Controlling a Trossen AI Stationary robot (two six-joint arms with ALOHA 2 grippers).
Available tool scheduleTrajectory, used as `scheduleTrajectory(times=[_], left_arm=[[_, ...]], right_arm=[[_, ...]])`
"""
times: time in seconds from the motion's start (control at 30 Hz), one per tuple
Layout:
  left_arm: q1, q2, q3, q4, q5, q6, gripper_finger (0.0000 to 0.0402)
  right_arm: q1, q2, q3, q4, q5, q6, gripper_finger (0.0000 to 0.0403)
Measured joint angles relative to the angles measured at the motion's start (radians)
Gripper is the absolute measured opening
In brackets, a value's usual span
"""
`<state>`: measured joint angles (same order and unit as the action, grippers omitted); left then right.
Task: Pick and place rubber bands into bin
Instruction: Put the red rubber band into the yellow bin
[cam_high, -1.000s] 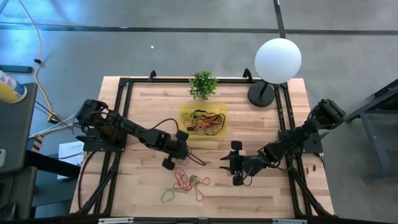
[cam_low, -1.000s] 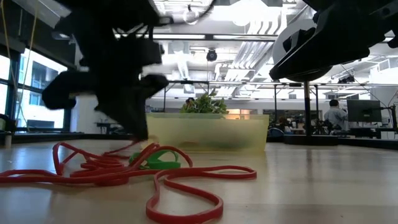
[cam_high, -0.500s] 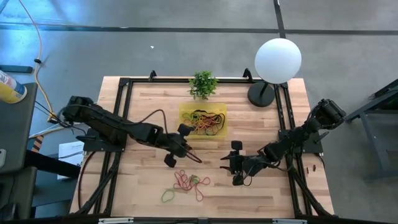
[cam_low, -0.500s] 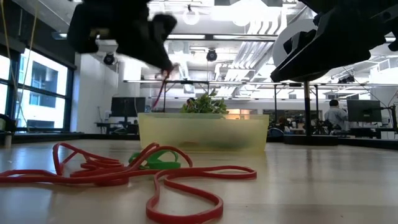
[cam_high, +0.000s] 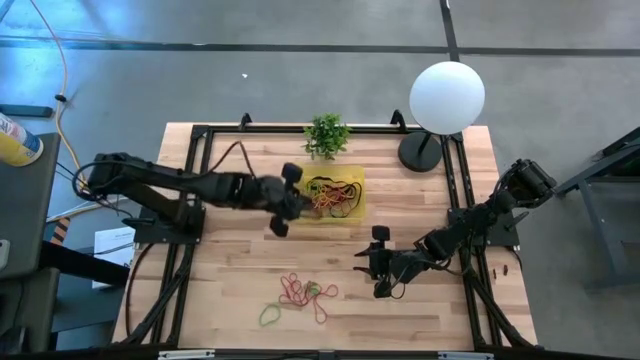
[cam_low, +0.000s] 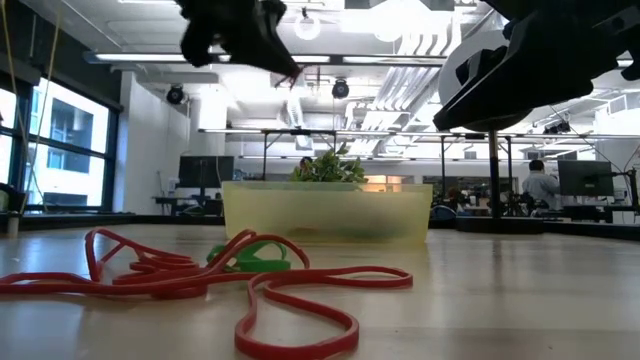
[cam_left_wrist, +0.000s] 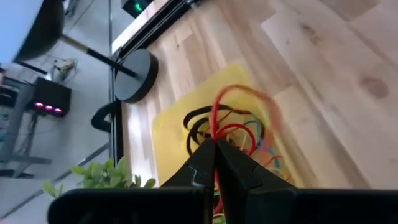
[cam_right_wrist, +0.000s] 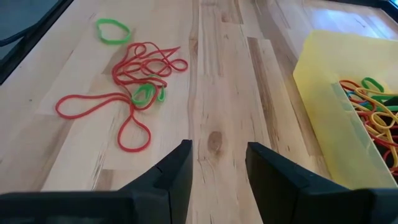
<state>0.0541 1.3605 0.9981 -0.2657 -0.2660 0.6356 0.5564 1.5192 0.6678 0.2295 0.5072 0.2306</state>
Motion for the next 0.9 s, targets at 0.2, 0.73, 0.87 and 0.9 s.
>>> scheduleTrajectory(times=[0.2,0.73,0.87,0.9], left_arm=[[0.153,0.014,0.0,0.003,0.121,0.015,0.0],[0.273,0.176,0.0,0.03,0.252,0.02,0.0039],[0.273,0.188,0.0,0.028,0.252,0.023,0.0089],[0.273,0.188,0.0,0.028,0.255,0.023,0.0103]], right_arm=[[0.0,0.0,0.0,0.0,0.0,-0.003,0.0139],[0.0,0.0,0.0,0.002,0.003,0.0,0.0139],[0.0,0.0,0.0,0.002,0.002,0.013,0.0139],[0.0,0.0,0.0,0.002,0.001,0.019,0.0139]])
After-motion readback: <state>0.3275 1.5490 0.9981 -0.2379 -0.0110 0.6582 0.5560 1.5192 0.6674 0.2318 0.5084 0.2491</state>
